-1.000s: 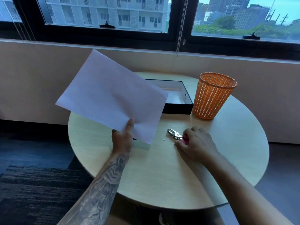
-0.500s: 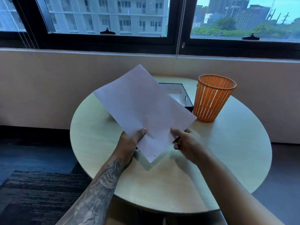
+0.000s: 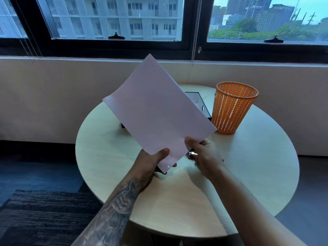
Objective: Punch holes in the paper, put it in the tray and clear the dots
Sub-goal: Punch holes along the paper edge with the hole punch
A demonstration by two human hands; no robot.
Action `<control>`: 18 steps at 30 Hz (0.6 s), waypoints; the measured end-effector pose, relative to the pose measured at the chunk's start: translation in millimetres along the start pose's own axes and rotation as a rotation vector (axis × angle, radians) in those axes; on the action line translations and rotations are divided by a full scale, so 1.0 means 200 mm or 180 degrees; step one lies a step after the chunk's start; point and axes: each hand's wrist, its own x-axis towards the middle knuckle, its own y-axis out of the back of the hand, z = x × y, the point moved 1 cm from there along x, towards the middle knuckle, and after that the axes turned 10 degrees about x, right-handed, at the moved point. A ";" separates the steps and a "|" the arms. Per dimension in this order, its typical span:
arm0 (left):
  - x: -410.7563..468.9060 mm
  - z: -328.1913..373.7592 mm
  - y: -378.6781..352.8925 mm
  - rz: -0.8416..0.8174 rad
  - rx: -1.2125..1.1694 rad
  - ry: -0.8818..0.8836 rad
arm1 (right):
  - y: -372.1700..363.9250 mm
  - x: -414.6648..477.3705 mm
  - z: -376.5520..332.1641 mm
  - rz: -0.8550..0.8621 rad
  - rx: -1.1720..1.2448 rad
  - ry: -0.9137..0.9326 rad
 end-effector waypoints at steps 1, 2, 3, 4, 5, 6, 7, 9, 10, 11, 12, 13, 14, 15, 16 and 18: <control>0.00 -0.01 0.00 0.0030 0.0013 -0.0048 | 0.00 0.00 -0.01 -0.0026 -0.0031 -0.0040; 0.01 -0.01 0.01 0.0078 0.0018 -0.0036 | 0.01 -0.01 -0.04 -0.0007 -0.0091 -0.0054; 0.01 -0.02 0.01 0.0156 0.0025 0.0000 | 0.03 -0.01 -0.06 0.0041 -0.0249 0.0013; 0.01 -0.02 0.02 0.0277 0.0046 0.0052 | 0.05 -0.01 -0.08 0.0065 -0.0636 0.0203; 0.02 -0.02 0.03 0.0397 0.0085 0.0087 | 0.09 0.00 -0.11 0.0058 -0.1239 0.0431; 0.02 -0.02 0.04 0.0493 0.0079 0.0108 | 0.13 0.00 -0.13 0.0053 -0.1959 0.0563; 0.03 -0.03 0.05 0.0563 0.0043 0.0085 | 0.17 0.00 -0.14 0.0030 -0.2732 0.0556; 0.04 -0.04 0.07 0.0655 -0.0043 -0.0004 | 0.23 -0.03 -0.15 -0.0083 -0.3990 0.0274; 0.04 -0.04 0.06 0.0674 -0.0062 -0.0029 | 0.25 -0.03 -0.15 -0.0175 -0.4405 0.0148; 0.05 -0.05 0.06 0.0694 -0.0044 -0.0035 | 0.26 -0.04 -0.14 -0.0258 -0.4643 0.0089; 0.05 -0.05 0.06 0.0718 -0.0032 -0.0022 | 0.27 -0.05 -0.13 -0.0296 -0.4726 0.0073; 0.05 -0.06 0.06 0.0749 -0.0036 -0.0010 | 0.27 -0.05 -0.13 -0.0296 -0.4691 0.0122; 0.05 -0.06 0.06 0.0795 -0.0050 -0.0002 | 0.28 -0.05 -0.13 -0.0266 -0.4617 0.0152; 0.05 -0.06 0.06 0.0854 -0.0043 -0.0007 | 0.28 -0.06 -0.14 -0.0229 -0.4508 0.0183; 0.06 -0.06 0.07 0.0918 -0.0034 0.0000 | 0.28 -0.06 -0.15 -0.0197 -0.4376 0.0176; 0.07 -0.07 0.07 0.1011 -0.0013 0.0046 | 0.28 -0.08 -0.17 -0.0157 -0.3963 0.0105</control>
